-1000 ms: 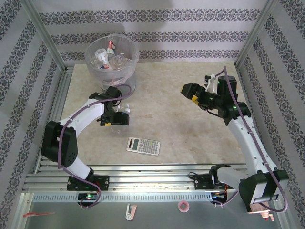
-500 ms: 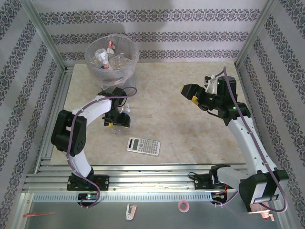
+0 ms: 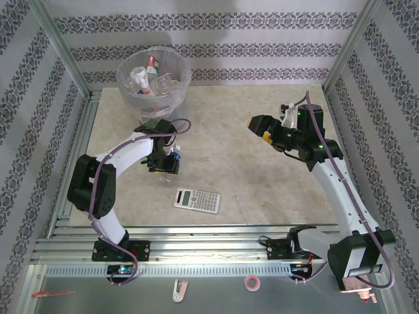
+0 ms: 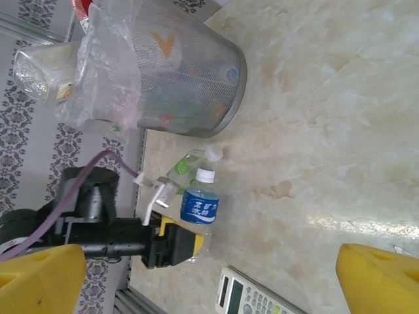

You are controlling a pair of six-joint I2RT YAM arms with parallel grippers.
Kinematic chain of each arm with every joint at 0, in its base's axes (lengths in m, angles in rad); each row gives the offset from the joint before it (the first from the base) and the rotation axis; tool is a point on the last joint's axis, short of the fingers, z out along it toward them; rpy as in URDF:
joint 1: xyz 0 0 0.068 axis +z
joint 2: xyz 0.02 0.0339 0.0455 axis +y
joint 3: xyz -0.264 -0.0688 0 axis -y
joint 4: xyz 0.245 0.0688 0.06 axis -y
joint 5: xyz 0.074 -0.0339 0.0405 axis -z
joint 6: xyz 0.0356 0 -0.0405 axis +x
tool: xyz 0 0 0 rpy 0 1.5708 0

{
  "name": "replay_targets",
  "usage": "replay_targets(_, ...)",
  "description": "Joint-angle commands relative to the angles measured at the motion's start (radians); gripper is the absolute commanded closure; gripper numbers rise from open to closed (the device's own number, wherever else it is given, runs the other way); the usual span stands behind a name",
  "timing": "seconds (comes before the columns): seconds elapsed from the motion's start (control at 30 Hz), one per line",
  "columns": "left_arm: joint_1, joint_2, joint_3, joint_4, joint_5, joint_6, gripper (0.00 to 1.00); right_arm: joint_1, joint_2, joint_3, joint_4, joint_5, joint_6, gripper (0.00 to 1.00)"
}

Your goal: Throw the plastic bottles in the bin

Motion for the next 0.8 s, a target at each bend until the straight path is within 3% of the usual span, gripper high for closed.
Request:
replay_targets(0.0, -0.018, -0.108, -0.012, 0.036, 0.065, 0.012, 0.53, -0.002, 0.008, 0.021, 0.025, 0.011, -0.006, 0.02)
replay_targets(0.27, -0.035, -0.365, -0.007, 0.201, 0.244, -0.018, 0.57, -0.001, 0.027, 0.032, 0.029, 0.012, -0.011, 0.02)
replay_targets(0.4, -0.033, -0.435, 0.069, 0.264, 0.247, -0.058, 0.57, -0.001, 0.037, 0.043, 0.031, 0.011, -0.011, 0.02)
replay_targets(0.6, 0.03, -0.335, 0.421, 0.135, 0.135, -0.058, 0.6, -0.002, 0.041, 0.051, 0.03, 0.009, -0.012, 0.02)
replay_targets(0.77, 0.152, -0.219, 0.767, 0.022, 0.039, 0.001, 0.62, -0.005, 0.025, 0.041, 0.025, 0.01, -0.017, 0.02)
